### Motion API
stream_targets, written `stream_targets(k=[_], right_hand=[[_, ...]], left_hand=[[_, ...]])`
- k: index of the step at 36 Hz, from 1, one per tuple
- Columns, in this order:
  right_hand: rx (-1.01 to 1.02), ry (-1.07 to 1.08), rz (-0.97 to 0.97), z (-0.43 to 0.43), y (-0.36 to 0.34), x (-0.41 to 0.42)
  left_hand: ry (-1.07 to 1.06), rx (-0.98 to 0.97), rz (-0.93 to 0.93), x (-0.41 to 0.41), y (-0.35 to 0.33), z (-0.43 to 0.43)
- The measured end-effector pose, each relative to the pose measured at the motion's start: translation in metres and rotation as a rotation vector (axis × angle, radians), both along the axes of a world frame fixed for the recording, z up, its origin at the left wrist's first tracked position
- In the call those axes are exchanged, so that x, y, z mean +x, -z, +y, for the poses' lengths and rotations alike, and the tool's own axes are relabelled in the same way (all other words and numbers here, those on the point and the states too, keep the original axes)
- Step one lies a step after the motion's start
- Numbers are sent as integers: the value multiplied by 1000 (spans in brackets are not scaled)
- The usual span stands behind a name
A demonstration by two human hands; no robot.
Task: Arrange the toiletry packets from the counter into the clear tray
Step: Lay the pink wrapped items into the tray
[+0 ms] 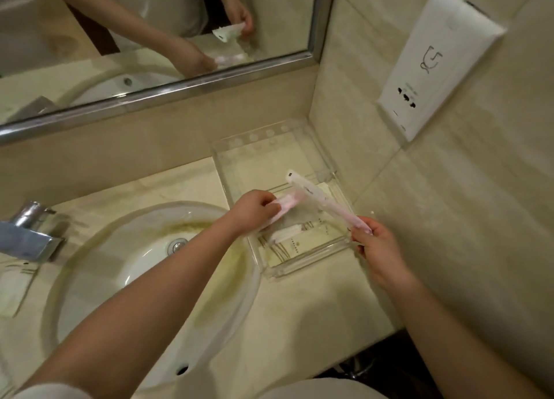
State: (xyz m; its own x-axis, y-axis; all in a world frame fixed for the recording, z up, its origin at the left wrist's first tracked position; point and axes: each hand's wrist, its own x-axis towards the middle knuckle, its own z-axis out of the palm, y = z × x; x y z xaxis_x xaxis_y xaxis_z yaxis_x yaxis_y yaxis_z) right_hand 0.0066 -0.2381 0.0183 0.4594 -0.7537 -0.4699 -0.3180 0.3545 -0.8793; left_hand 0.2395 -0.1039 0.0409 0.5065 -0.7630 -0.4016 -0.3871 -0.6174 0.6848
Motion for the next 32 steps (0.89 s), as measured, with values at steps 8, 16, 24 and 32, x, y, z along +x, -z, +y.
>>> stream_targets(k=[8,16,24,32], right_hand=[[-11,65,72,-5,4,-1],[12,50,85,-4,12,-4],[-1,-8,94,0,12,-9],[-41,-124,18,5,3,-8]], left_hand=[[228,35,-538,1,27,-38],[360,-52,-914,-6,47,-42],[1,-26,-755,-3,50,-43],[-471,-459,122,2,-3,-12]])
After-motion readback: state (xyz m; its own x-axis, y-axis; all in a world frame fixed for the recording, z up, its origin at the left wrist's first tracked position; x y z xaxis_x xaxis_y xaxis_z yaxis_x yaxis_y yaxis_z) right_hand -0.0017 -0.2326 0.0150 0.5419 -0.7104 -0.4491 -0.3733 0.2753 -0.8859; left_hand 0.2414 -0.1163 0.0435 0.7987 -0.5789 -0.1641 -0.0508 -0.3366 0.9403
